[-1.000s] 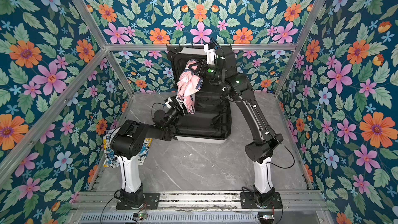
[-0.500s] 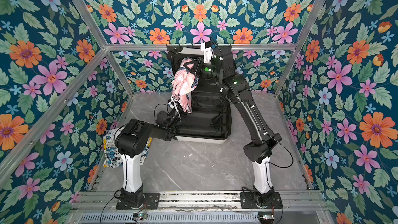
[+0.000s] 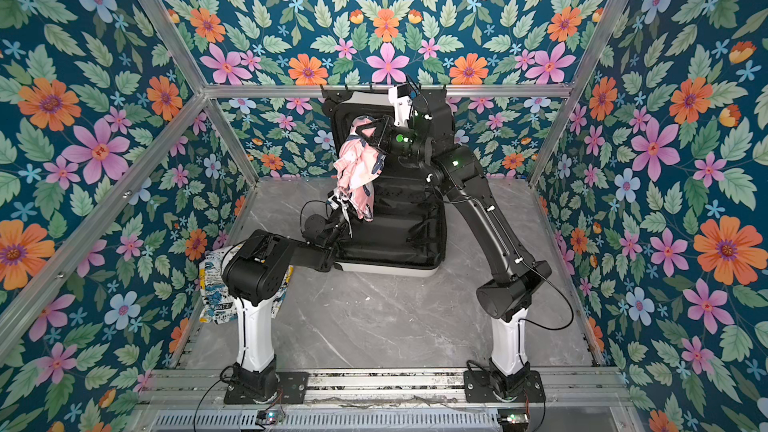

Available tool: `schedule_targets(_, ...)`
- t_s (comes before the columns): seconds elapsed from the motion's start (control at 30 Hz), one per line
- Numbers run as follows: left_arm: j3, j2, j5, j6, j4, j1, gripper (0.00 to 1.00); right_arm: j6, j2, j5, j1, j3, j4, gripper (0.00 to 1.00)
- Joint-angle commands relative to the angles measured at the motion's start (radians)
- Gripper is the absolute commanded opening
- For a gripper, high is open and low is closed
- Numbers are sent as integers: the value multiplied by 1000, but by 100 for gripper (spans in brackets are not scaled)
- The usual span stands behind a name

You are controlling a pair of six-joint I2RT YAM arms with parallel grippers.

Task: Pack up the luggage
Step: 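Lower the pink shorts into the suitcase with both grippers and release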

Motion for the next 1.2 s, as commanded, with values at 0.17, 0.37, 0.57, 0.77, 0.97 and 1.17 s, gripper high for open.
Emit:
schedule_targets(0.17,-49,-41,27,-12,72,48,0,-11,-63,22,-22,-94,64,0)
schedule_targets(0.37,-73,-95,98,10,23,124,0,5,-154,2,-72,-304,140,0)
schedule_targets(0.57,3,-185,265,215,-326,198,0,4,-246,-20,-121,-564,224,0)
schedule_targets(0.77,82,-205,347,417,-631,204,0,-26,-255,-26,-142,-728,238,0)
schedule_targets(0.97,57,-259,359,582,-875,200,0,-39,-233,-29,-165,-833,234,0)
schedule_targets(1.17,103,-324,330,818,-1211,192,0,-63,-216,-33,-166,-939,226,0)
